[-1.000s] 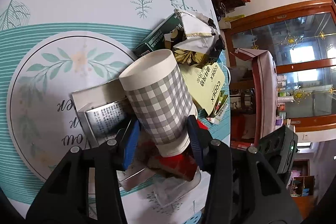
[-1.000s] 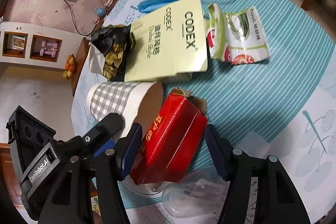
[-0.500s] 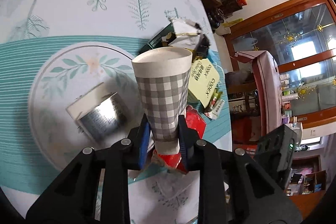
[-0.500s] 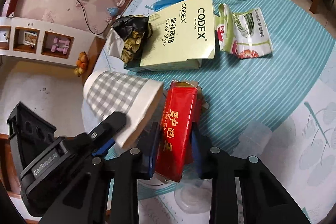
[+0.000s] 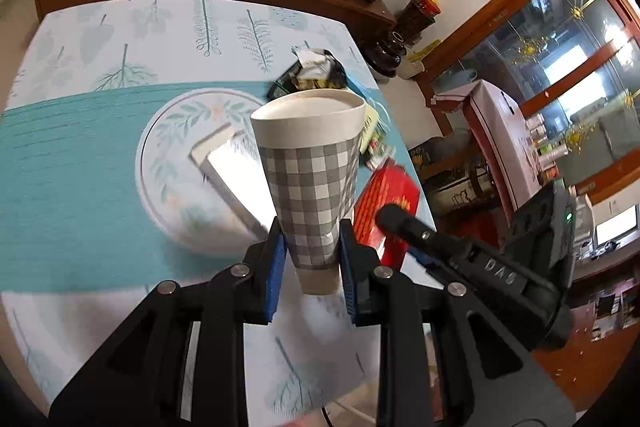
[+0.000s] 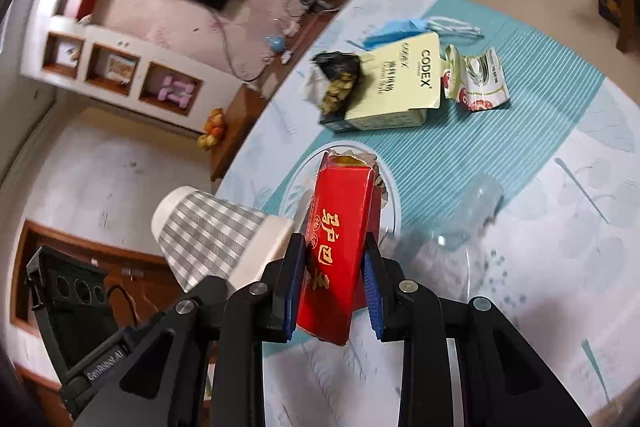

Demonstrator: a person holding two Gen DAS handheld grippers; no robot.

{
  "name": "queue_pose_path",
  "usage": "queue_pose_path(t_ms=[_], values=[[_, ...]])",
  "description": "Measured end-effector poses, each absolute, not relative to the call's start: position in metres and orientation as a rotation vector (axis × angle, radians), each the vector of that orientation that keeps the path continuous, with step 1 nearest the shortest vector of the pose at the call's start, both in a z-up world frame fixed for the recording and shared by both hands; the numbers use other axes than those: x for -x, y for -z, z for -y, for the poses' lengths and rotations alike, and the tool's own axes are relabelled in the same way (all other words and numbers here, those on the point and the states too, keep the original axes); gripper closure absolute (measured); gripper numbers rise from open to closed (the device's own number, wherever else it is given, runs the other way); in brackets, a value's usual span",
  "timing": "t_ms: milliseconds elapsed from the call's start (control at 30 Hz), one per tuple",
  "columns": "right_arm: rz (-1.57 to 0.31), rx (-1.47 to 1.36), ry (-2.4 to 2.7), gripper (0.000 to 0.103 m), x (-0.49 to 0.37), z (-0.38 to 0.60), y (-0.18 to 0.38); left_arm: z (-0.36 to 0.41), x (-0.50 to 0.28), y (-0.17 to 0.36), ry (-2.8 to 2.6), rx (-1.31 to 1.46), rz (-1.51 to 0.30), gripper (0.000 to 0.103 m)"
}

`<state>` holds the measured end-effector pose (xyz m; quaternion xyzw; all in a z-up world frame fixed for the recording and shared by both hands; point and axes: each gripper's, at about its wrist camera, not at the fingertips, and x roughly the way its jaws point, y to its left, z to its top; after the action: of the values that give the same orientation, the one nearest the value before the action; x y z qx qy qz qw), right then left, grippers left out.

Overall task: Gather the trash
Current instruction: 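Carry the cup and red box to the bin and open both grippers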

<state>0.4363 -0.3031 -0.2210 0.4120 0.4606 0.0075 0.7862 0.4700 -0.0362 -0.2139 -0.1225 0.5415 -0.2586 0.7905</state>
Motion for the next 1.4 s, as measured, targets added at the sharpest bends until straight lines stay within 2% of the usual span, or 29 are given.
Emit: queue_pose_path(t_ms=[333, 700, 1067, 1233, 1400], values=[[-0.966, -0.818, -0.138, 0.076, -0.318, 0.29, 0.162, 0.032, -0.348, 0.191, 0.536, 0.173, -1.123, 0.082], [-1.057, -0.715, -0.264, 0.076, -0.191, 0.29, 0.165, 0.037, -0.2, 0.213, 0.424, 0.15, -1.135, 0.082], [-1.206, -0.629, -0.242, 0.076, -0.099, 0.308, 0.247, 0.05, -0.094, 0.322, 0.333, 0.056, -1.279, 0.082], [-1.238, -0.603, -0.192, 0.076, -0.08, 0.309, 0.305, 0.057, -0.077, 0.376, 0.322, -0.006, -1.275, 0.082], [-1.281, -0.538, -0.144, 0.076, -0.069, 0.303, 0.388, 0.058, -0.069, 0.449, 0.323, -0.058, -1.281, 0.081]])
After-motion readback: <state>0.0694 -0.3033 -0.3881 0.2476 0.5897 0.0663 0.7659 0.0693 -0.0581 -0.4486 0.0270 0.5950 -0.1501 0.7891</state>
